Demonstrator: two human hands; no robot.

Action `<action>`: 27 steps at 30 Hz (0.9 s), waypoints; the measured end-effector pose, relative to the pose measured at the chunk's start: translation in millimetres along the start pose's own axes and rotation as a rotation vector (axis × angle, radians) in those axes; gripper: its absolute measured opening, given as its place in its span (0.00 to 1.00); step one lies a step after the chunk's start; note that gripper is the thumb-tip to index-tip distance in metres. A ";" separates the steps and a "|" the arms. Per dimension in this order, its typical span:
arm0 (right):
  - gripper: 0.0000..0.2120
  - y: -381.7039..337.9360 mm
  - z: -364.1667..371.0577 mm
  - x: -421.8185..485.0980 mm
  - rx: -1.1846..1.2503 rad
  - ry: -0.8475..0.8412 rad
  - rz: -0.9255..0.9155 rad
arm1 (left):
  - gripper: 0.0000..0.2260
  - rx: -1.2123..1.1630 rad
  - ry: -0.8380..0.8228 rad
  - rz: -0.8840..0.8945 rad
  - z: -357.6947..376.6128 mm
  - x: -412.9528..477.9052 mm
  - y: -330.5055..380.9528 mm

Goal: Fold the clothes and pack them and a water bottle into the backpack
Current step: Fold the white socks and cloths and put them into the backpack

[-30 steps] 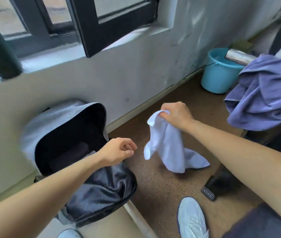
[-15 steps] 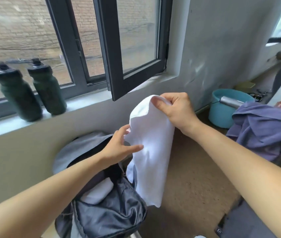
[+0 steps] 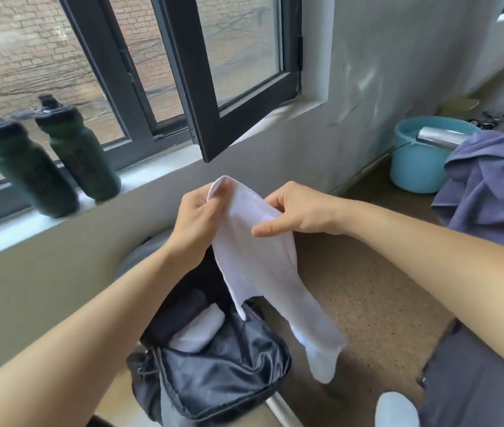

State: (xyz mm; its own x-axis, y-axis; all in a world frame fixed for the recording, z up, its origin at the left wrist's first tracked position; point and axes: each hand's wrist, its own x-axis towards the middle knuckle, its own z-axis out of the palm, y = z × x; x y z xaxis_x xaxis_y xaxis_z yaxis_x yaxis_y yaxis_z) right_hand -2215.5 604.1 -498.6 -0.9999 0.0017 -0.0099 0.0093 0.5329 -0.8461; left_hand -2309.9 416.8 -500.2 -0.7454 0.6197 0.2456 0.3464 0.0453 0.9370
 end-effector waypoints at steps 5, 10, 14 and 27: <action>0.16 36.6 23.1 3.8 -0.054 -0.266 0.209 | 0.28 -0.124 0.212 -0.101 -24.7 19.8 -23.0; 0.16 51.9 18.6 2.7 -0.057 -0.307 0.282 | 0.19 -0.106 0.454 -0.199 -62.5 33.1 -46.9; 0.10 60.6 5.7 1.9 -0.114 -0.277 0.346 | 0.19 -0.023 0.554 -0.264 -87.1 33.3 -70.5; 0.04 45.7 19.1 15.0 -0.354 0.095 0.100 | 0.05 0.230 0.088 -0.188 -54.3 13.4 -49.3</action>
State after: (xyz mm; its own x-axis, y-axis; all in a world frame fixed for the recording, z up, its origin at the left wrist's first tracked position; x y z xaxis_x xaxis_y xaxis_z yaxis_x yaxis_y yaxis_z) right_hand -2230.0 612.3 -547.6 -0.9903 0.1376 -0.0196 0.1211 0.7856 -0.6068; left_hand -2368.0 380.3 -529.6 -0.8516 0.5140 0.1032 0.3100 0.3348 0.8898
